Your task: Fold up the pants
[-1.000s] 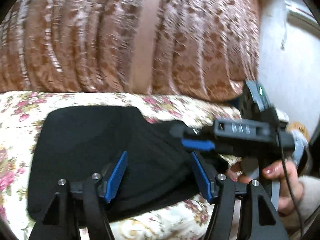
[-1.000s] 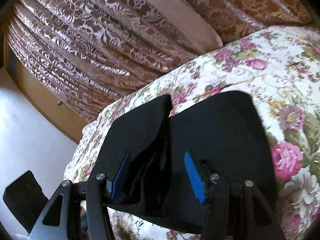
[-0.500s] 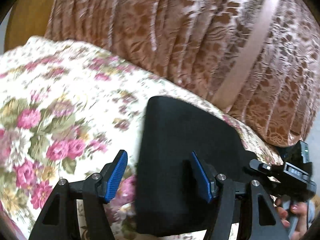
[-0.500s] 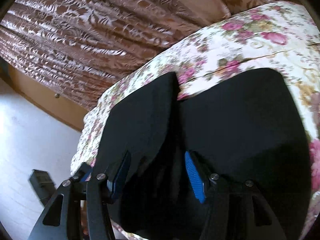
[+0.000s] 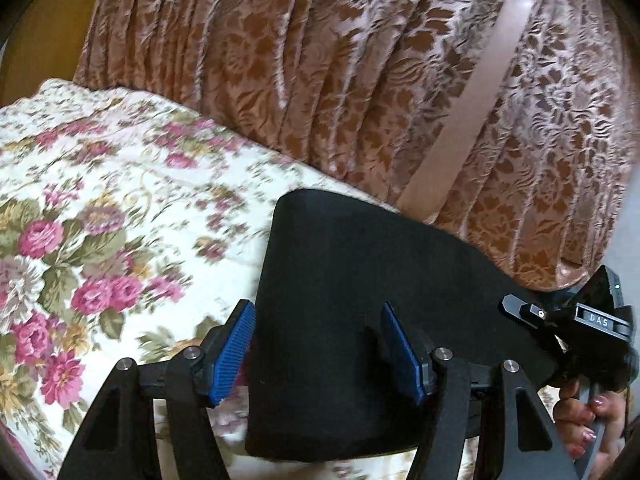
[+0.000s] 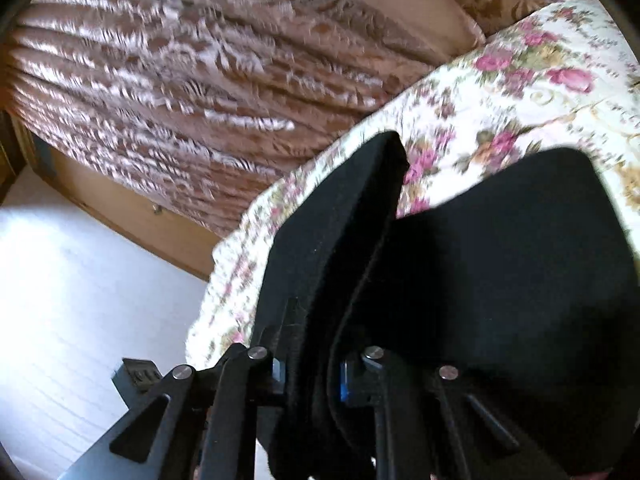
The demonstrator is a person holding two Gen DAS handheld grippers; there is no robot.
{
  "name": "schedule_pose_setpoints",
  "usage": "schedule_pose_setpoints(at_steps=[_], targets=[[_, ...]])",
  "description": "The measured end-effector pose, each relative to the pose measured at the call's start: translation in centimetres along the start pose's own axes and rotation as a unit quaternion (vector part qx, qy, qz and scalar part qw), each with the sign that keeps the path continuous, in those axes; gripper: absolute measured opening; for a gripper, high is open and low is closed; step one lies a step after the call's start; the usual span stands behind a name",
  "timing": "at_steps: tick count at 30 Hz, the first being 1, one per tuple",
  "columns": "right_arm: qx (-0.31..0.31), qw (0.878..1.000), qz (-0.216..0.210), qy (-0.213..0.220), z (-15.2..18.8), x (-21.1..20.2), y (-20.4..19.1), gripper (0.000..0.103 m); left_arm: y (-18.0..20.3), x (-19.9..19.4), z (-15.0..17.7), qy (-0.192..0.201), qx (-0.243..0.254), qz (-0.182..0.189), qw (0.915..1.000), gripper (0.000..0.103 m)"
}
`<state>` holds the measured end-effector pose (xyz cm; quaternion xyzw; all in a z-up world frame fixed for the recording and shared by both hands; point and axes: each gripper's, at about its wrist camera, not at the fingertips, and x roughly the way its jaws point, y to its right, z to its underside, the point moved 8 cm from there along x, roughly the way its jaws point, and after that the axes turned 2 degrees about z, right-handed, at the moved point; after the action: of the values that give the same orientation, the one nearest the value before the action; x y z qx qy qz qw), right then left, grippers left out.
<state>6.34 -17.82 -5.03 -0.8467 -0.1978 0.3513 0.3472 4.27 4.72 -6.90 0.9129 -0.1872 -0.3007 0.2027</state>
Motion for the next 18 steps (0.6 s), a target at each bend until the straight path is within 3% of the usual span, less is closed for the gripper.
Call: schedule_pose_setpoints(at_steps=[8,18], targets=[[0.011,0.998,0.035,0.045,-1.7,-6.4,2.9,0.014,5.3,2.7,1.5,-0.051,0.039,0.048,0.9968,0.067],[0.034,0.996,0.083,0.022,-0.3,-5.4,8.7,0.015,7.0,4.2,4.5,-0.078,0.117,-0.001,0.9901,0.072]])
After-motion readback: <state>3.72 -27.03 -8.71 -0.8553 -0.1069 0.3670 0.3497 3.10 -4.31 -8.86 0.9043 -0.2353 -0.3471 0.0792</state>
